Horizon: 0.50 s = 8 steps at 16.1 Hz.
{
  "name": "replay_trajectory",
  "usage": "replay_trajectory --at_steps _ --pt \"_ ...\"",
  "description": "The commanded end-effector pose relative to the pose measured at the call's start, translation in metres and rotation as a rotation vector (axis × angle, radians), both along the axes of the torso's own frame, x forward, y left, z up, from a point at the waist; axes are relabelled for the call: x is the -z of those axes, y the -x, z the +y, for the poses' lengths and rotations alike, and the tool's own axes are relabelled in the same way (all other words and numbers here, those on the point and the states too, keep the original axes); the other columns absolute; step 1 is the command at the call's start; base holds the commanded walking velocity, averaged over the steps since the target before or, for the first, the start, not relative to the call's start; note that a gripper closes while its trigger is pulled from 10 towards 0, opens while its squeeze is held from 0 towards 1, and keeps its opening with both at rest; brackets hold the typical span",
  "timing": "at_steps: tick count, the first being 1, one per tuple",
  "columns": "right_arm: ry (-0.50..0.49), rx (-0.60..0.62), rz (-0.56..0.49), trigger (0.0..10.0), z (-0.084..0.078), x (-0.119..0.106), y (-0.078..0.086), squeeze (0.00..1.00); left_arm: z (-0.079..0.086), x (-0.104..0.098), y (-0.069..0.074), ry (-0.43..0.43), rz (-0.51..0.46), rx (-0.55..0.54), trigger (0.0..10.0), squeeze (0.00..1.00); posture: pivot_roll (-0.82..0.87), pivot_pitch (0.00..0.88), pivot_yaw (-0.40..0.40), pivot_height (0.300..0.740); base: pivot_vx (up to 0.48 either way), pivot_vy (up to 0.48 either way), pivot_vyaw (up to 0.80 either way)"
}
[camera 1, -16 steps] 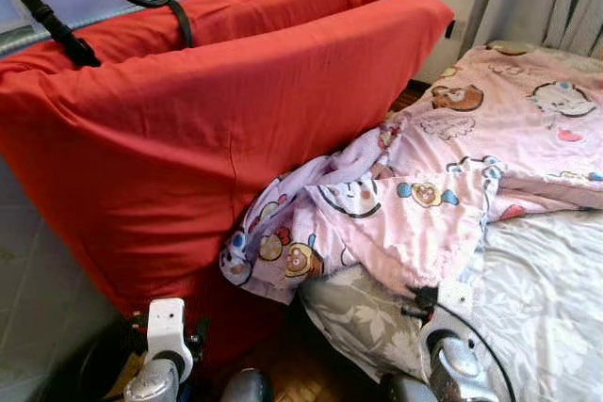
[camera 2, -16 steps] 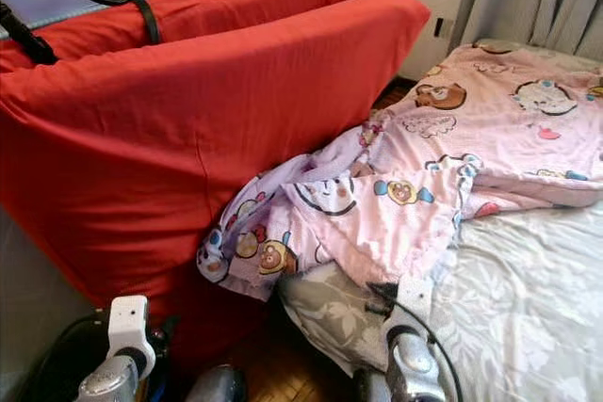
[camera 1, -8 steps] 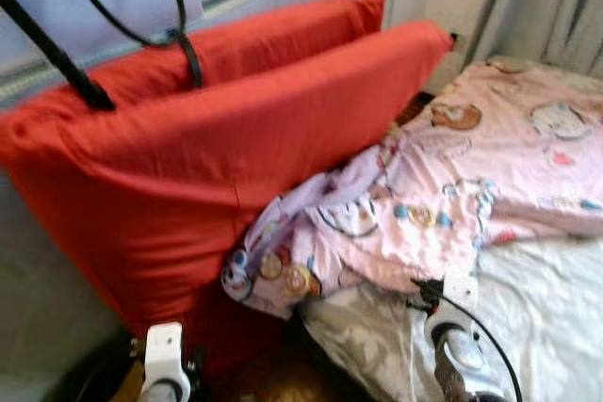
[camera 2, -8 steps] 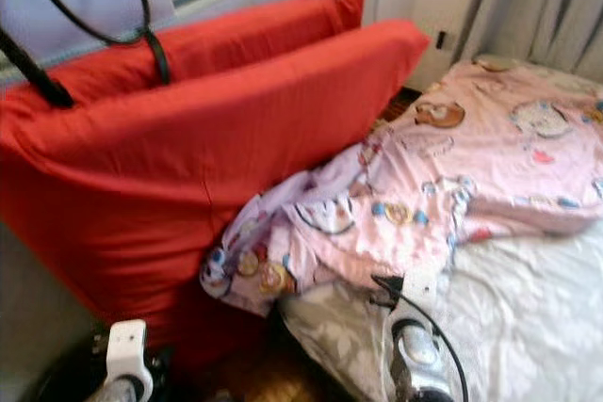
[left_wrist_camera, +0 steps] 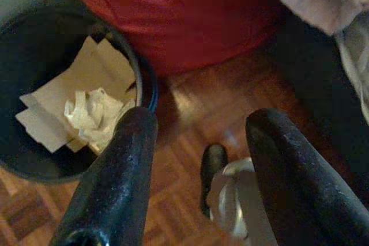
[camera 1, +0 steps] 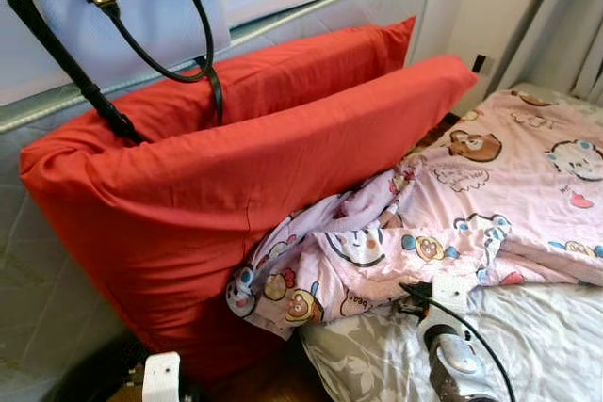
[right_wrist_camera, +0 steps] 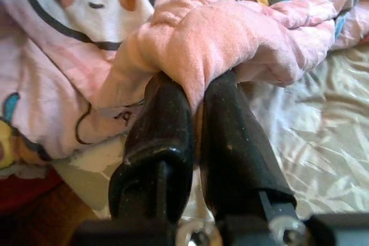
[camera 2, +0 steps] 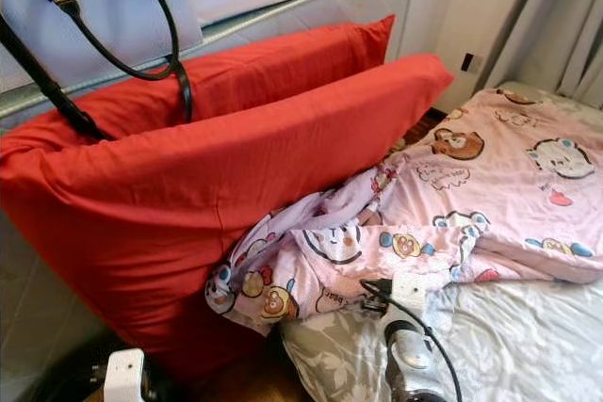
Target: Clean up the room
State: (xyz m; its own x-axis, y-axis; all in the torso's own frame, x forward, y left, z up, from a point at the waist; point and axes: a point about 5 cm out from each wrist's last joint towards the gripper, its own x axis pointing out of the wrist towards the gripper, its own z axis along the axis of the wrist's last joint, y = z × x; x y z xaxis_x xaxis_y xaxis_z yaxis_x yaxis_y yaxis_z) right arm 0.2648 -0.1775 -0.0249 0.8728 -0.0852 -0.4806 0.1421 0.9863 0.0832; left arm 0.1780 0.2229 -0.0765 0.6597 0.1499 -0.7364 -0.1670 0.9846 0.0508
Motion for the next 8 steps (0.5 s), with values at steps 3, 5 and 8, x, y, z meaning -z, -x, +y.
replay_trajectory --at_steps 3,5,8 --pt "0.000 0.043 -0.033 10.0 -0.0048 -0.0049 -0.0036 0.00 -0.0003 0.0017 0.0026 -0.001 0.018 0.003 10.0 0.00 0.06 0.000 0.011 0.740 0.000 0.000 0.00" --pt "-0.004 0.054 -0.027 10.0 -0.0044 -0.0025 -0.0005 0.00 -0.0011 0.0047 0.0081 -0.003 0.043 0.015 10.0 0.00 0.06 0.000 0.014 0.740 0.000 0.000 0.00" --pt "-0.001 0.048 -0.015 10.0 -0.0031 0.0004 0.0027 0.00 -0.0030 0.0060 0.0105 0.001 0.046 0.023 10.0 0.00 0.06 0.000 0.017 0.740 0.000 0.000 0.00"
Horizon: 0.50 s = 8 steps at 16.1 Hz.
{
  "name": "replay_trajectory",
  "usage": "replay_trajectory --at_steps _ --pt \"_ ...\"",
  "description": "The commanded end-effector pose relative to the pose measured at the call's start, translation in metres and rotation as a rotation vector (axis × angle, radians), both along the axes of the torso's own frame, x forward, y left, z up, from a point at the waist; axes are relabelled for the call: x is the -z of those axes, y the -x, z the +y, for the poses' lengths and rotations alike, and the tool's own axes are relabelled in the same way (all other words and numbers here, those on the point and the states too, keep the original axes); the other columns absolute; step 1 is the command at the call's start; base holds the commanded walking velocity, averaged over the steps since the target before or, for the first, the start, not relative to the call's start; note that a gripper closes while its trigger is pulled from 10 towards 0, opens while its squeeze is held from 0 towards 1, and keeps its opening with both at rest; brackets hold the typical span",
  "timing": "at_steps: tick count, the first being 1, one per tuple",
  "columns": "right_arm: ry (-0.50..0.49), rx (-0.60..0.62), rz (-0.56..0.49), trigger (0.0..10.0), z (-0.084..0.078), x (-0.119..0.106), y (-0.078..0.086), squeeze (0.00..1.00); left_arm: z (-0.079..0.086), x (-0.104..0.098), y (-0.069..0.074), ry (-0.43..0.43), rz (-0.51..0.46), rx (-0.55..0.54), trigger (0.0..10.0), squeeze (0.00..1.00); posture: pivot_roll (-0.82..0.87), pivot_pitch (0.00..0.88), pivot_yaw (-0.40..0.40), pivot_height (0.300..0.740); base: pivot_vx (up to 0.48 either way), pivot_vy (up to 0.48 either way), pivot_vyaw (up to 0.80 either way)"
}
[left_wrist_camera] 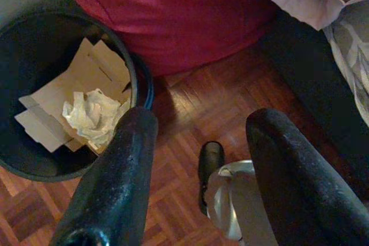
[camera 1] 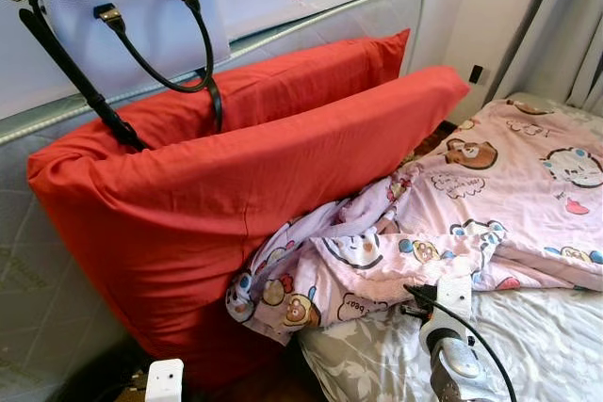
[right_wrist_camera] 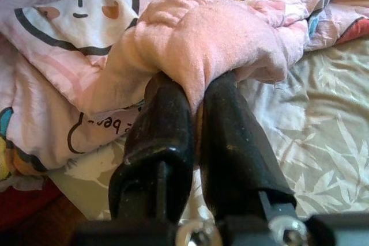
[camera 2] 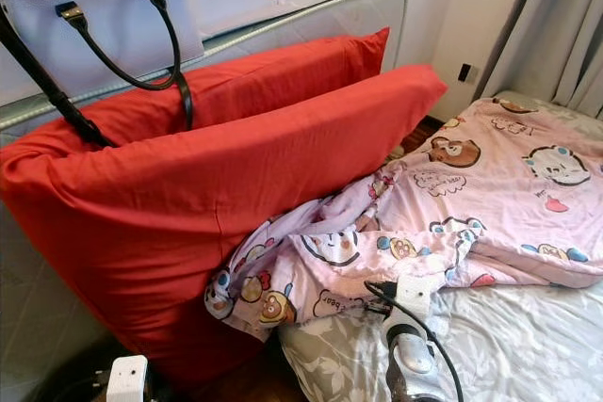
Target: Clean up the room
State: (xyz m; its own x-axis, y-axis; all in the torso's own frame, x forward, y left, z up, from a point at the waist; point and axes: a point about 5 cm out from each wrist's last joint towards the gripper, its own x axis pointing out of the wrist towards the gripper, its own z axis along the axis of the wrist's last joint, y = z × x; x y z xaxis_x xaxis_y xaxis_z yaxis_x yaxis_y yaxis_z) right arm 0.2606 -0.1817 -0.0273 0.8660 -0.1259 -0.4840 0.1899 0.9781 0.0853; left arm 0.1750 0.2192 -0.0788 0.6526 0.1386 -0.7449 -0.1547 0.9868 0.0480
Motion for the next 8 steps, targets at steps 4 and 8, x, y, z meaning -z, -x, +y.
replay_trajectory --at_steps 4,8 --pt "0.007 0.006 -0.023 10.0 -0.0008 -0.0040 -0.0037 0.00 0.0005 0.0032 0.0061 -0.001 0.031 0.013 10.0 0.00 0.07 0.000 0.014 0.740 0.000 0.000 0.00" --pt "0.004 0.010 -0.027 10.0 0.0012 -0.0046 -0.0046 0.00 0.0012 0.0027 0.0051 -0.001 0.030 0.011 10.0 0.00 0.07 0.000 0.014 0.740 0.000 0.000 0.00"
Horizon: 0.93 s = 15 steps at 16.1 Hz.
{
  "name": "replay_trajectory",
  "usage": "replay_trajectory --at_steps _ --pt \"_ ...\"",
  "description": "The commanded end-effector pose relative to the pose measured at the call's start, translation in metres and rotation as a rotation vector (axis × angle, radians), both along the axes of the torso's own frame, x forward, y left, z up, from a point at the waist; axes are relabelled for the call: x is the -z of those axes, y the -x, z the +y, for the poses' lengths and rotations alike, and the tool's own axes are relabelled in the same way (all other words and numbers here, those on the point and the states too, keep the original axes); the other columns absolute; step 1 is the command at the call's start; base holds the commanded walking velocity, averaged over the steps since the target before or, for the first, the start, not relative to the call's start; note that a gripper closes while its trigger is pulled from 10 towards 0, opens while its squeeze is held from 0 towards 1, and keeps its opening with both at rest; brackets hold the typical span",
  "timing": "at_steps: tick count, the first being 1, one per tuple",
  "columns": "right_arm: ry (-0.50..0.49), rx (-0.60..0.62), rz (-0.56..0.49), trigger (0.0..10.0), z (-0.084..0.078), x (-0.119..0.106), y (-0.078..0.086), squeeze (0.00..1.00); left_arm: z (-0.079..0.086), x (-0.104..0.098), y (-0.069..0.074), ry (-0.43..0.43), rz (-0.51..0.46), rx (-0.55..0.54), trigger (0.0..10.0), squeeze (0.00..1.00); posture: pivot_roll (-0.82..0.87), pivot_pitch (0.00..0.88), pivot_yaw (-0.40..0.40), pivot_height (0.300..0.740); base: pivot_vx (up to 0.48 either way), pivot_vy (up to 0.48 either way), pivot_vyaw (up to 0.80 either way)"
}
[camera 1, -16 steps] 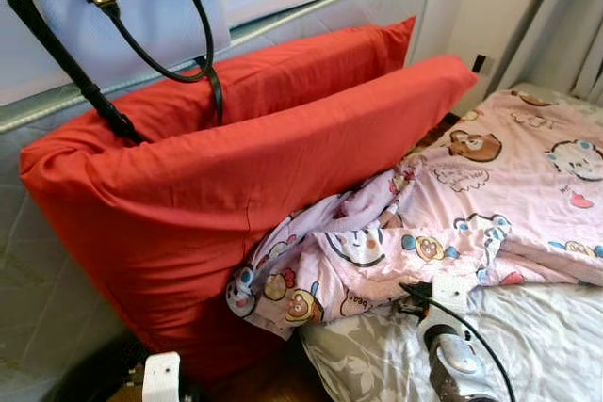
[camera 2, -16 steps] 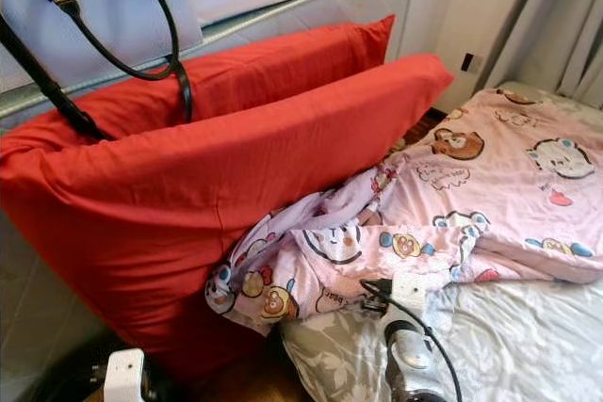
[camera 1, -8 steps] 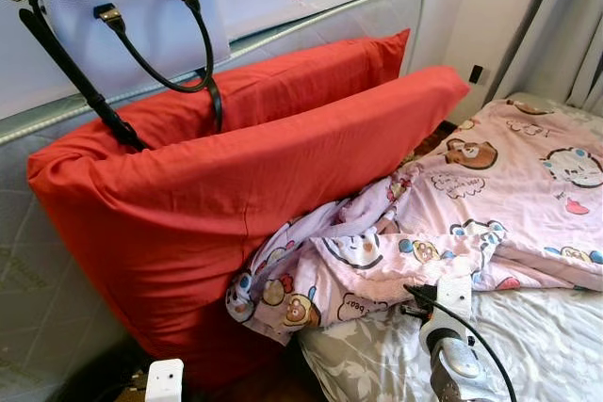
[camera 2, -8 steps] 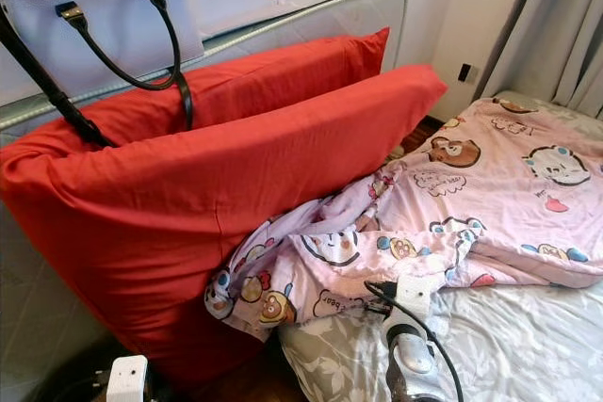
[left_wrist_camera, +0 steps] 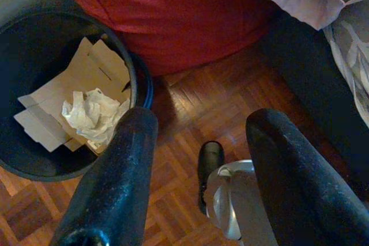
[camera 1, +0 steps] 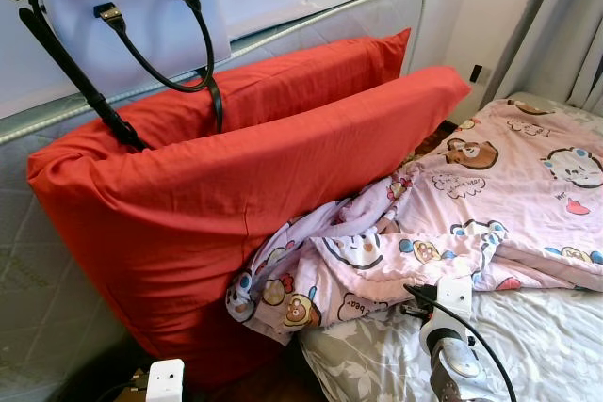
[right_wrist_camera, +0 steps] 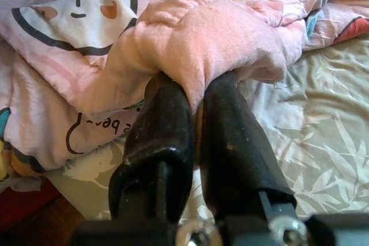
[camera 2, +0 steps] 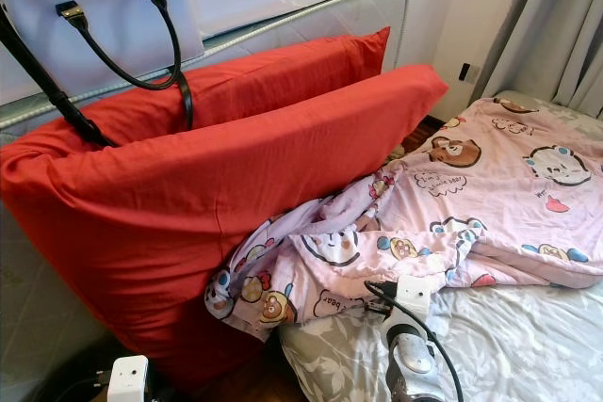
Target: Clean up the room
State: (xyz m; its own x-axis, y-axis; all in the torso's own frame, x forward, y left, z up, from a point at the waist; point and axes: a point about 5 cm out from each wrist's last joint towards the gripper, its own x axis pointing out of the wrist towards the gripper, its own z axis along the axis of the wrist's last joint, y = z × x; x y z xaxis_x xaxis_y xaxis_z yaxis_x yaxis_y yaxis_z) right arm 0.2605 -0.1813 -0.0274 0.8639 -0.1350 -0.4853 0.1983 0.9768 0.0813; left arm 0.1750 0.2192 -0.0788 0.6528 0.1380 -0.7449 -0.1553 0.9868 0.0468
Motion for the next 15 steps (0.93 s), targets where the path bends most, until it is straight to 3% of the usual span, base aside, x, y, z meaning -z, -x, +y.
replay_trajectory --at_steps 1,10,15 --pt "0.001 -0.003 -0.029 10.0 0.002 -0.005 -0.005 0.00 0.001 0.003 0.005 -0.002 0.031 0.011 10.0 0.00 0.08 0.000 0.010 0.740 -0.240 0.000 0.00" --pt "0.012 -0.007 -0.028 10.0 -0.001 -0.005 -0.005 0.00 -0.001 0.007 0.012 0.008 0.059 0.007 10.0 0.00 0.07 0.000 0.006 0.740 0.000 0.000 0.00" --pt "0.015 0.007 -0.030 10.0 -0.003 -0.005 -0.005 0.00 0.000 0.009 0.017 0.006 0.075 0.002 10.0 0.00 0.07 0.000 0.009 0.740 -0.145 0.000 0.00"
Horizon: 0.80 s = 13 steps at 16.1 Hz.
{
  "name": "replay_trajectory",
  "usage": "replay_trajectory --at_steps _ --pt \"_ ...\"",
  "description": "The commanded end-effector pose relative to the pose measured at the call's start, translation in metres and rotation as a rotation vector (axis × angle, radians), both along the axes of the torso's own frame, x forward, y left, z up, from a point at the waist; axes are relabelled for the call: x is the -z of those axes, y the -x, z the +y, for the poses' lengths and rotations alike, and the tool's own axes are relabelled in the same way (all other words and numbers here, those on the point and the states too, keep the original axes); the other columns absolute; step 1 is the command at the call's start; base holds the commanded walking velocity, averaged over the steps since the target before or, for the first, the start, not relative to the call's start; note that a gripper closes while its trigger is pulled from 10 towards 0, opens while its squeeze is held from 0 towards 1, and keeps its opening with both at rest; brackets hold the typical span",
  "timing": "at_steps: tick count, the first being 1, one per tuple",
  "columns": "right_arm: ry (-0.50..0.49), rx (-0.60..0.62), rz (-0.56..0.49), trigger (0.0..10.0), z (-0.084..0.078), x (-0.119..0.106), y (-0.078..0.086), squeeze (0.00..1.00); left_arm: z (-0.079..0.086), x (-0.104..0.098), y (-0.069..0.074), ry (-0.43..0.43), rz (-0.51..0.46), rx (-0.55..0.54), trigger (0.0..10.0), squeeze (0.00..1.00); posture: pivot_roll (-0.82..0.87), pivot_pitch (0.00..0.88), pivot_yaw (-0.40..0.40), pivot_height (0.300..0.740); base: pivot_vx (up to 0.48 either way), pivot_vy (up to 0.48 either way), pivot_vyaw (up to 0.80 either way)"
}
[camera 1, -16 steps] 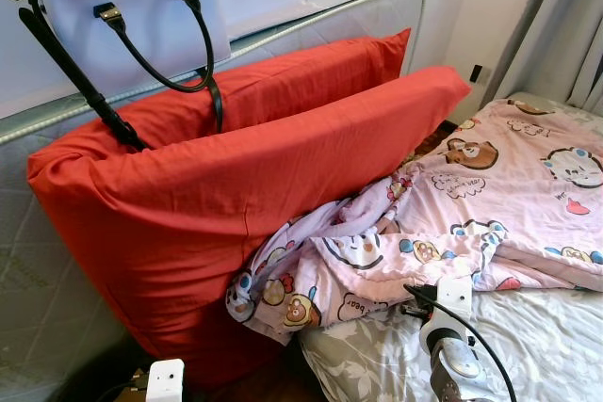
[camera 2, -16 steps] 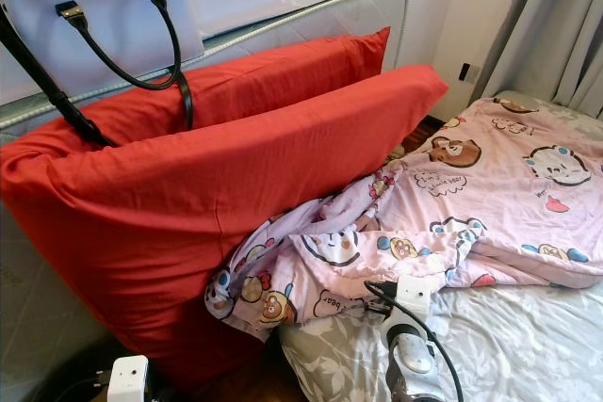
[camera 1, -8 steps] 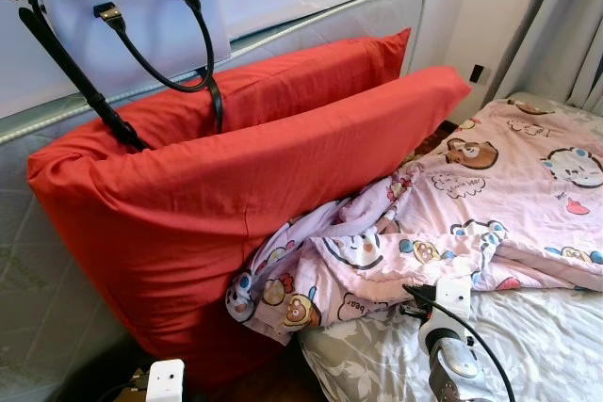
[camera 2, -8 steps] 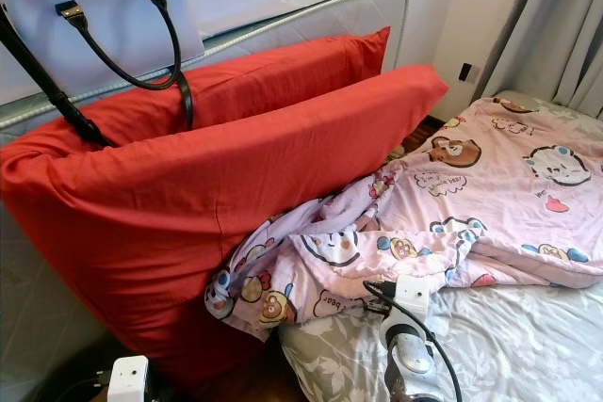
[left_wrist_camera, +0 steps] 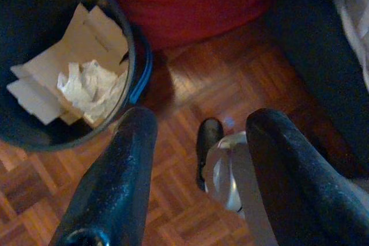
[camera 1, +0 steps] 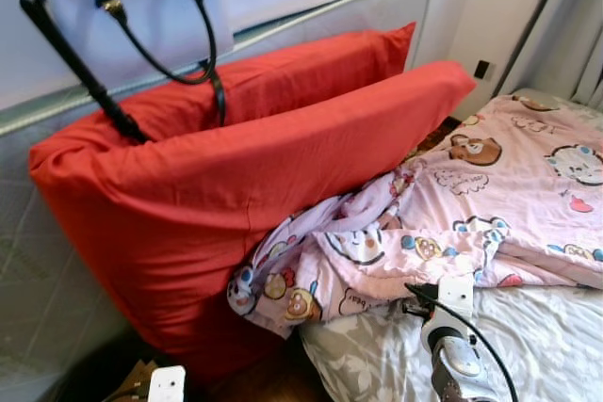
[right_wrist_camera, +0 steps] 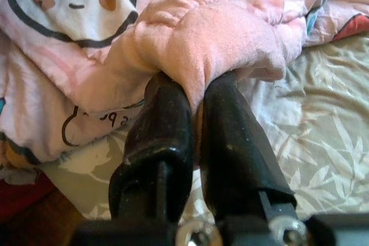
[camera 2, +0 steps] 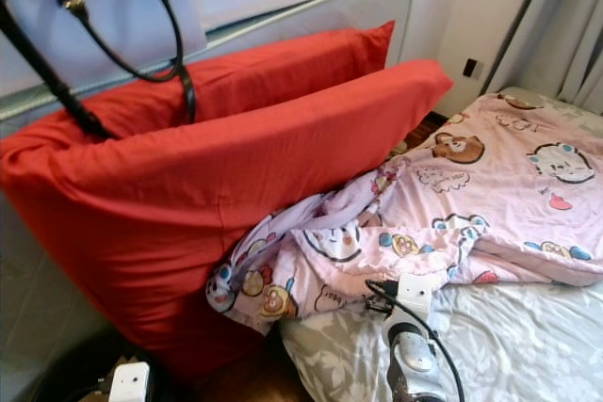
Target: Clean up the room
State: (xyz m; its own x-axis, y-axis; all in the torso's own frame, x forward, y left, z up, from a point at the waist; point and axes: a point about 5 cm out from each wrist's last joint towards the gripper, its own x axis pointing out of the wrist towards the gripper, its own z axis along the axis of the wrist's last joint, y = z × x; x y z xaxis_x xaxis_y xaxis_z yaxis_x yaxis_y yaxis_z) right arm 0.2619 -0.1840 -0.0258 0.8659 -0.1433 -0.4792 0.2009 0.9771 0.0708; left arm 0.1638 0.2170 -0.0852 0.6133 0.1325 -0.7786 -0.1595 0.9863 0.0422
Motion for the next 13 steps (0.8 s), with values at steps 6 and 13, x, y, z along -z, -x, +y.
replay_trajectory --at_steps 6,13 --pt "0.015 0.026 -0.035 10.0 -0.0030 -0.0052 -0.0037 0.00 0.0040 0.0015 0.0047 -0.009 0.025 0.013 10.0 0.00 0.07 0.000 0.015 0.740 0.000 0.000 0.00" --pt "0.024 0.055 -0.045 10.0 -0.0065 -0.0064 -0.0039 0.00 0.0039 0.0012 0.0040 -0.008 0.022 0.016 10.0 0.00 0.07 0.000 0.019 0.740 -0.071 0.000 0.00"
